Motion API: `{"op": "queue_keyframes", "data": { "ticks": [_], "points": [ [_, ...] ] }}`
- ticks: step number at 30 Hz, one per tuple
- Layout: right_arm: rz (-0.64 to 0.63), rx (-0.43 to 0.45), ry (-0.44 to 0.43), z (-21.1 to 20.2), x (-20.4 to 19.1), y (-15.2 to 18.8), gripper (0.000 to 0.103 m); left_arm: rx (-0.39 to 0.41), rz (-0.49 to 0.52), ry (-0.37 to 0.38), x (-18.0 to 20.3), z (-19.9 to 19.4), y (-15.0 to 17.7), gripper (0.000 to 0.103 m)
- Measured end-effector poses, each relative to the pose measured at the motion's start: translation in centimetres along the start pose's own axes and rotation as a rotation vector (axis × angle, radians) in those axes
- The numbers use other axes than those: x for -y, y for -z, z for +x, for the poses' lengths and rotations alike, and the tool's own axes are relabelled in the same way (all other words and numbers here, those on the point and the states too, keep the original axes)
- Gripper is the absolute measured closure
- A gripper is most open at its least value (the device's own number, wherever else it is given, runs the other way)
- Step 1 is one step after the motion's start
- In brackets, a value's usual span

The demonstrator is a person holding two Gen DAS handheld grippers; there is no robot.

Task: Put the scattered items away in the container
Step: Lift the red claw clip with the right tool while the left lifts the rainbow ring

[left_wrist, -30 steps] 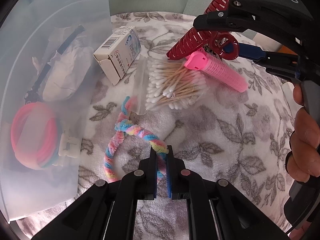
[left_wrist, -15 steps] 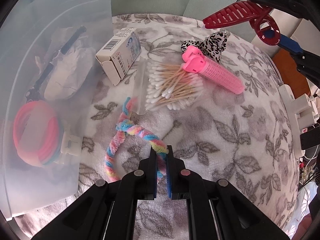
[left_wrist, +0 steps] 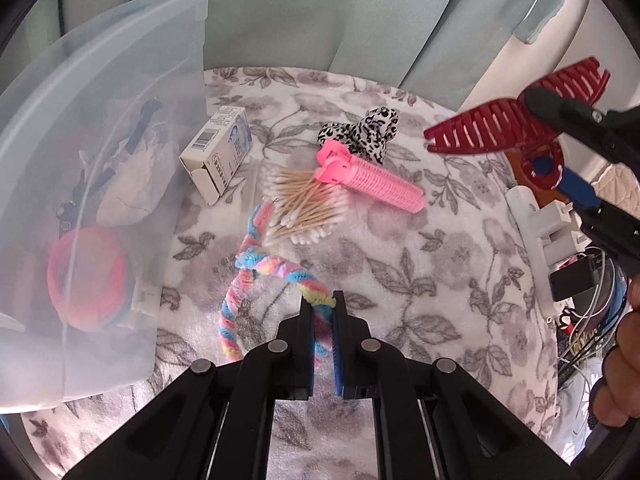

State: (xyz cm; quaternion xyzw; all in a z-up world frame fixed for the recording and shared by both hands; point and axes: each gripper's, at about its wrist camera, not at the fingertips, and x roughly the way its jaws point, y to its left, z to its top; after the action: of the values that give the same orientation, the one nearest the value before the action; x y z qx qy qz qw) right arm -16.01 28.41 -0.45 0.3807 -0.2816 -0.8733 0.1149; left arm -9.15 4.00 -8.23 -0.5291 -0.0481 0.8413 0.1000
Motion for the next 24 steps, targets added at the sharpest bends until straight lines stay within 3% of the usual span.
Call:
{"op": "queue_keyframes", "data": {
  "ticks": [3, 5, 10, 15, 24],
  "points": [
    [0.028, 0.007, 0.009, -1.3, 0.1, 0.4, 0.046, 0.027, 0.011, 0.034, 0.4, -1.6, -0.2, 0.096],
    [0.039, 0.016, 0.019, -2.1, -0.1, 0.7, 0.046, 0.049, 0.029, 0.058, 3.0, 0.8, -2.8, 0.096],
    [0.035, 0.026, 0.064, -3.8, -1.2, 0.9, 0.046, 0.098, 0.061, 0.118, 5.3, 0.8, -4.7, 0.096],
    [0.009, 0.065, 0.073, -6.3, -3.1, 0.6, 0.046, 0.167, 0.078, 0.17, 5.1, -3.5, -4.7, 0.096],
    [-0.083, 0.1, 0.075, -8.2, -8.0, 0.2, 0.046, 0.27, 0.08, 0.223, 3.9, -7.9, -4.8, 0.096]
  ]
}}
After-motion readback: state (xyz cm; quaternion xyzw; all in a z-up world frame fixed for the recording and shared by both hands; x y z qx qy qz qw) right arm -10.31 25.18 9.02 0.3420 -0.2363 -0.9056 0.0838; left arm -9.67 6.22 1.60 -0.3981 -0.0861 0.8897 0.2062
